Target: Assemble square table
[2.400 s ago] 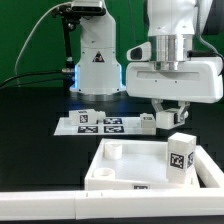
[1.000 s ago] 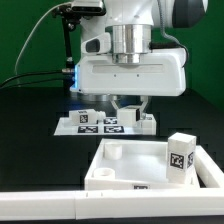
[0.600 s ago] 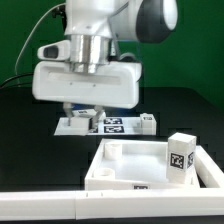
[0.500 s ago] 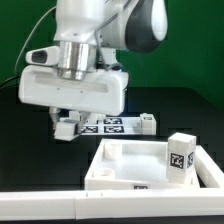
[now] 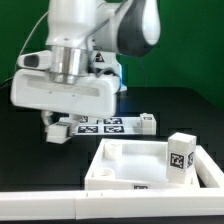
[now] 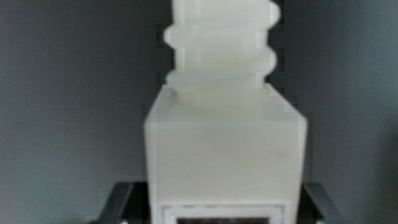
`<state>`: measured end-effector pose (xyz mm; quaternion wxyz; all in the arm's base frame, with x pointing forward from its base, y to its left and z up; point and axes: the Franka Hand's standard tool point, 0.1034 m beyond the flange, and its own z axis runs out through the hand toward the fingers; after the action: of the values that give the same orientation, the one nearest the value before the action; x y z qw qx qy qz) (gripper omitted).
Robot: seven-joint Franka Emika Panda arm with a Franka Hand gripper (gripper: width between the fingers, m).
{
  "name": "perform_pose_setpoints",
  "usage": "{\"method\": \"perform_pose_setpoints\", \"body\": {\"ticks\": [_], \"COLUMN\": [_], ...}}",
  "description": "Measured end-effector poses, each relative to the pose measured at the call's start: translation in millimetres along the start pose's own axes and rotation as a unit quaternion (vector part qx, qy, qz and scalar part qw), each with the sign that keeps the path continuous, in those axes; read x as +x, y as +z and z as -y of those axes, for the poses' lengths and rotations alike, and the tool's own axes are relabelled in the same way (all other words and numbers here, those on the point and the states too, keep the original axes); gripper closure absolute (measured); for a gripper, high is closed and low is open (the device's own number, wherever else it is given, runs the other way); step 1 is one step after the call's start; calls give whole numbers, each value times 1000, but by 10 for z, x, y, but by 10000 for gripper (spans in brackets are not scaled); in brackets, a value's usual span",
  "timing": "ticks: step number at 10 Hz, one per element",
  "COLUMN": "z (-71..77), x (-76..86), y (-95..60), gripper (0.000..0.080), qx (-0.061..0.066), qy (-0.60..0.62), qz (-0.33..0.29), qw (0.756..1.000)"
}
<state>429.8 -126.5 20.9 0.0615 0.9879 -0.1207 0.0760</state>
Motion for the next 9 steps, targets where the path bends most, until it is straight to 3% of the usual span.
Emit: {"method": "perform_pose_setpoints", "body": {"ticks": [2,3,6,8,9], "z": [-165,-161,141,188,198], "x": [-150,-197,-234,-234,-246], "y": [86,98,67,60,68], "gripper": [535,535,535,535,474], "qx": [20,19,15,13,16], "qy": [32,33,60,61,63], "qz": [31,31,21,18,23], "qw": [999,999,998,998,998]}}
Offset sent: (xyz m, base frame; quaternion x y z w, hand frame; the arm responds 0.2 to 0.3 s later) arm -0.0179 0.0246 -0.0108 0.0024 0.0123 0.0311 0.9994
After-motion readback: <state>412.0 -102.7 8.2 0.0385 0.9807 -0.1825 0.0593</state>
